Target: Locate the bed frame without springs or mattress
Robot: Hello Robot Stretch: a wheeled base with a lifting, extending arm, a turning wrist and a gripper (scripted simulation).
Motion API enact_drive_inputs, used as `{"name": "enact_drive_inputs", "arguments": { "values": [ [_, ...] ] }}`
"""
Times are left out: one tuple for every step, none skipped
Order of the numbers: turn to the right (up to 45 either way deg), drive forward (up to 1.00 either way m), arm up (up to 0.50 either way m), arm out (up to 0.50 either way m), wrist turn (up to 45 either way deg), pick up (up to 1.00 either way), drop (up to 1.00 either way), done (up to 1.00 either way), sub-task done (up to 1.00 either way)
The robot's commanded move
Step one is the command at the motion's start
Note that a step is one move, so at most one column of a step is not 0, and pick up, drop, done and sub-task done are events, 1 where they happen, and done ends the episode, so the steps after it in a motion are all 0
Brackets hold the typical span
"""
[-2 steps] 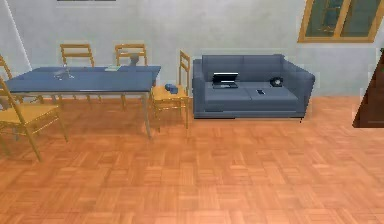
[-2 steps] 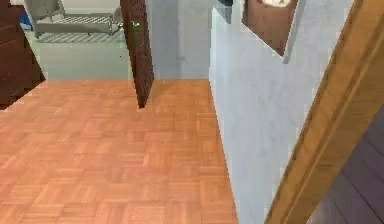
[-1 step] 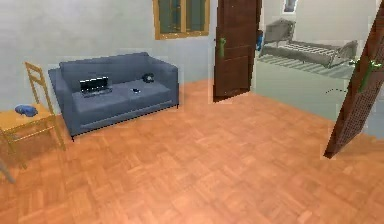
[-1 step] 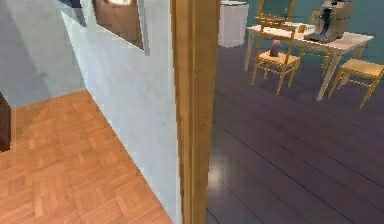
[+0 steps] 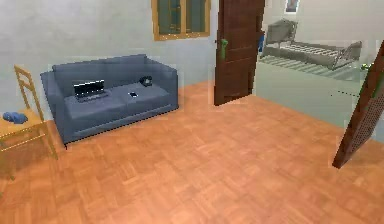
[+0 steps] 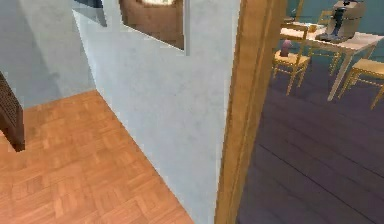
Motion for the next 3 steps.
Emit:
{"name": "enact_drive_inputs", "arguments": {
  "values": [
    [27.0,0.00,0.00,0.00,0.0,0.00,0.00,0.00,0.00],
    [0.0,1.00,0.00,0.00,0.0,0.00,0.00,0.00,0.00],
    [0.0,1.00,0.00,0.00,0.0,0.00,0.00,0.00,0.00]
  ]
}}
